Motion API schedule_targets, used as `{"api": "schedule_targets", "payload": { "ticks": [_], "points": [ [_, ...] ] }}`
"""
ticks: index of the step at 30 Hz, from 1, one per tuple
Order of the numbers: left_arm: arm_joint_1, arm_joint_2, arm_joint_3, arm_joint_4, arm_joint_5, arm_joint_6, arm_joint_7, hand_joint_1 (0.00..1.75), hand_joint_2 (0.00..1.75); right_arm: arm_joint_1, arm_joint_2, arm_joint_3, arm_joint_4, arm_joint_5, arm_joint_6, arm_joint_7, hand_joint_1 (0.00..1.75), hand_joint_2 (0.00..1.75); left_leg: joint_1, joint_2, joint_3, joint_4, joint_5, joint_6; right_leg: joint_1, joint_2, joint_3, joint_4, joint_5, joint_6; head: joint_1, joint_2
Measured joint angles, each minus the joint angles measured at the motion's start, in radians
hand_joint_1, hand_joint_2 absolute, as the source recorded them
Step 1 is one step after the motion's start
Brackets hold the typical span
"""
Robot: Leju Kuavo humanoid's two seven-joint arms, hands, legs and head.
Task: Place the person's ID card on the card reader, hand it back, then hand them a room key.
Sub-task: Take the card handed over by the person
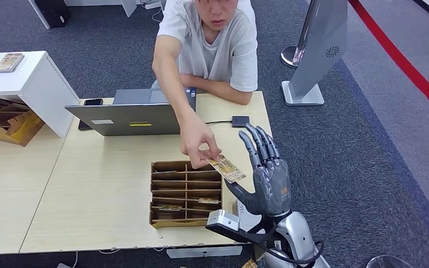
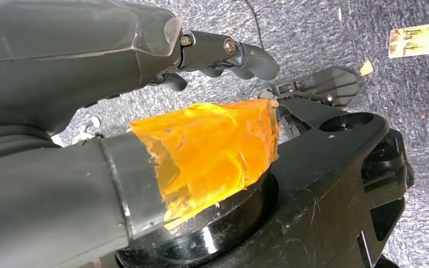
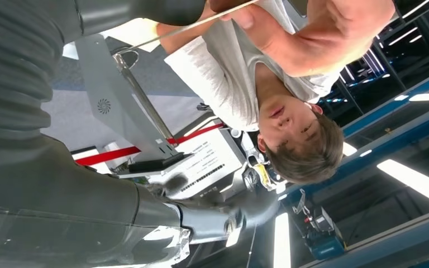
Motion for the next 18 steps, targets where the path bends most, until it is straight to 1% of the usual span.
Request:
{"api": "schedule_targets", "payload": {
  "ticks": [18],
  "points": [
    [0.000,0.000,0.000,0.000,-0.008,0.000,0.000,0.00,0.00,0.003,0.000,0.000,-0.003,-0.016,0.002,-0.002,1.75,1.75,0.000,0.000,0.000,0.000,0.000,0.000,0.000,0.000,0.000,0.000,0.000,0.000,0.000,0.000]
  ]
}}
